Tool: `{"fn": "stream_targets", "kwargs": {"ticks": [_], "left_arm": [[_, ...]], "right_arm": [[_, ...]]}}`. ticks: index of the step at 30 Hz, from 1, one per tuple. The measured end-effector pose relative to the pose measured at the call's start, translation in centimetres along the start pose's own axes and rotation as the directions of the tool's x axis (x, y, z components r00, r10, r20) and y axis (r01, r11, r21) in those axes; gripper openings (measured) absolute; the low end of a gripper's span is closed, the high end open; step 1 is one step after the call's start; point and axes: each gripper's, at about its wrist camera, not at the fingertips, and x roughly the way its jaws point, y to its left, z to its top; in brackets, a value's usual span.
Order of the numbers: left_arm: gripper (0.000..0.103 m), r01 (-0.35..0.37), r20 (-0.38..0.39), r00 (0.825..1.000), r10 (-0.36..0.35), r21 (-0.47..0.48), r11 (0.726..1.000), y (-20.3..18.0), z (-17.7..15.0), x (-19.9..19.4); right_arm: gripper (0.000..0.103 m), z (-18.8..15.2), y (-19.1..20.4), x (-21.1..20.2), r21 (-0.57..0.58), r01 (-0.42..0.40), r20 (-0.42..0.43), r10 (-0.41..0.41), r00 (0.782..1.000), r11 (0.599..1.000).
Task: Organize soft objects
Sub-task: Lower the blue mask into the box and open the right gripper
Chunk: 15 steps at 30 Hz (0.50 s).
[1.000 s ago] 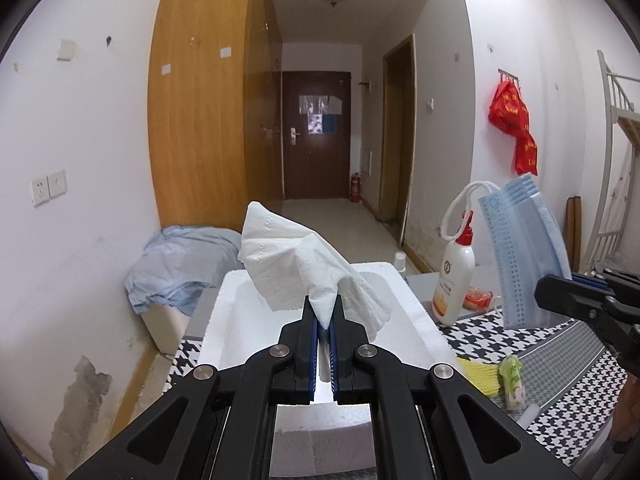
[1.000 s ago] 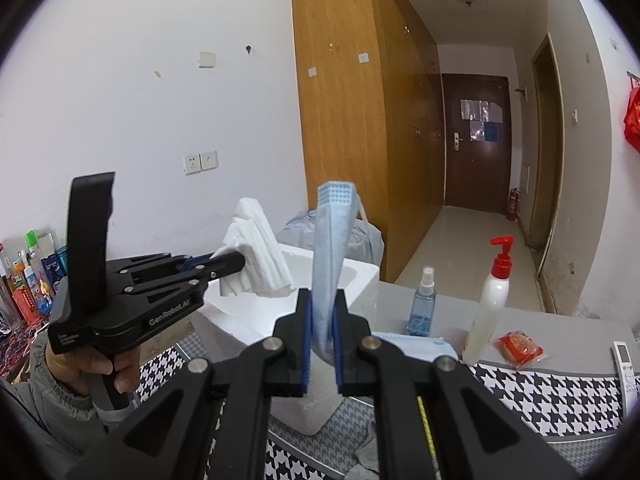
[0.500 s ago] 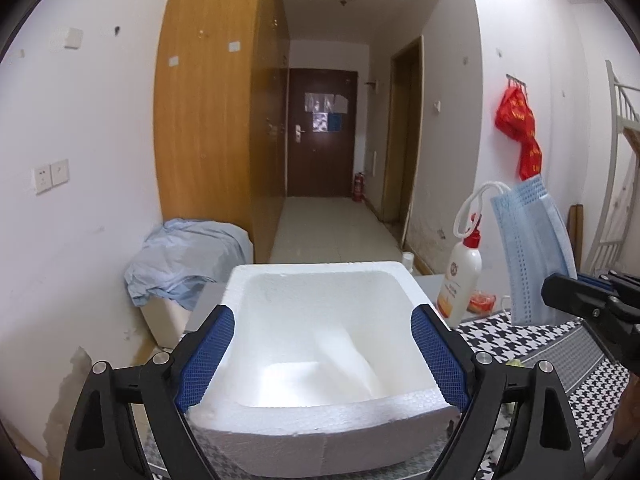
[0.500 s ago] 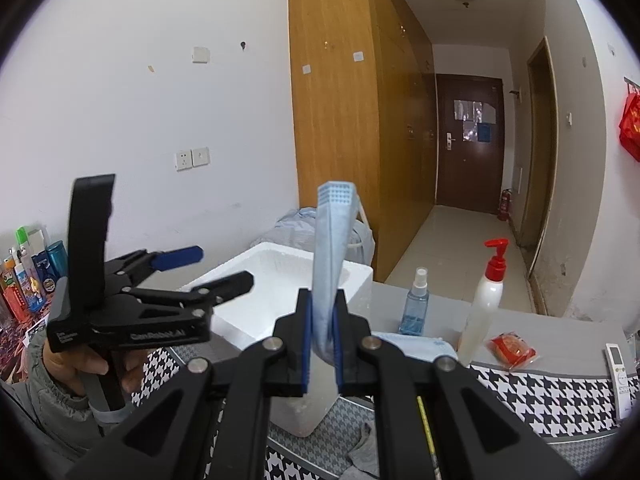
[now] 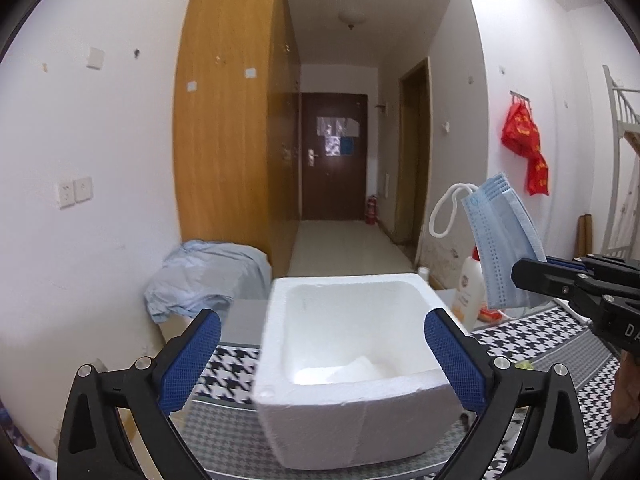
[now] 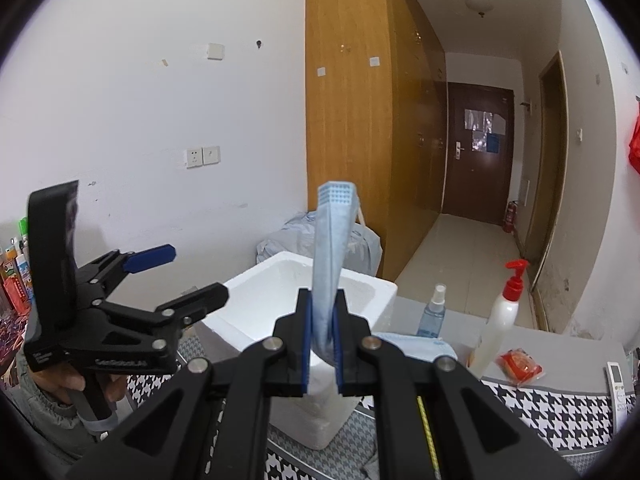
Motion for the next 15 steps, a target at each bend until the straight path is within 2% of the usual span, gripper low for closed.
{"fn": "stream_targets", "kwargs": {"ticks": [15], "left_arm": [[0.102,-0.058,0.007,0.998,0.058,-0.032,0.998,3.2,-1.7,-1.9]], "right_arm": [[0.012,1.1,2.2,3.0,-0.038,-0.054,-0.03,0.053,0.998,0.998]]}}
